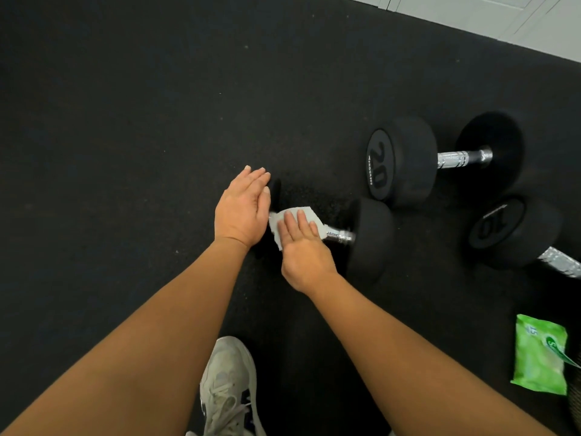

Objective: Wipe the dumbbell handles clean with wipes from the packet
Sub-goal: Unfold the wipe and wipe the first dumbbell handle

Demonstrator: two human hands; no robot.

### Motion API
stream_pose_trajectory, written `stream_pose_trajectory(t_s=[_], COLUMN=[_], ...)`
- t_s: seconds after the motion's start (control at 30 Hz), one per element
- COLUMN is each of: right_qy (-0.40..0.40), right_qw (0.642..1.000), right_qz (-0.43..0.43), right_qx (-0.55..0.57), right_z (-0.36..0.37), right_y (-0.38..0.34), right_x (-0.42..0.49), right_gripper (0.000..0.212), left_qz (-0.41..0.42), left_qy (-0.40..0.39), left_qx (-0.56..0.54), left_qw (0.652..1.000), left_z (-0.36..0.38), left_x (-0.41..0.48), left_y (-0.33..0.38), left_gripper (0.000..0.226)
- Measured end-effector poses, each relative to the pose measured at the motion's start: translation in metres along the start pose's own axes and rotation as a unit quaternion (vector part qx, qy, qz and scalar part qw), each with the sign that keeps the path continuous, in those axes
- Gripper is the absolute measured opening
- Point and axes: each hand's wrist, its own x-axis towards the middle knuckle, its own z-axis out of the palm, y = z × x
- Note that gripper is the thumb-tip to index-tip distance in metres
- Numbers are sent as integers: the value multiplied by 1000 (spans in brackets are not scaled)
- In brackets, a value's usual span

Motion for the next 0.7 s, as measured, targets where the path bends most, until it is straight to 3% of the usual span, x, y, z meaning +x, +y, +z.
stream_pose_trajectory(t_s=[0.17,0.33,0.57,0.7], right_qy=[-10,7,-4,12], right_qw=[999,999,999,998], right_qz=[-48,24,-22,41], right_qx=[-2,23,38,48], right_z=[-11,-4,-11,-10], right_y=[2,2,-1,3], right_x=[13,4,16,11], right_gripper=[69,66,69,65], left_qz=[4,1,3,8], left_qy=[5,2,-3,5], left_qx=[6,13,25,16], left_qw=[1000,1000,1000,1000], left_z=[1,2,4,5], left_x=[-2,2,3,2], left_y=[-2,-2,-3,-3], left_gripper=[36,37,37,36])
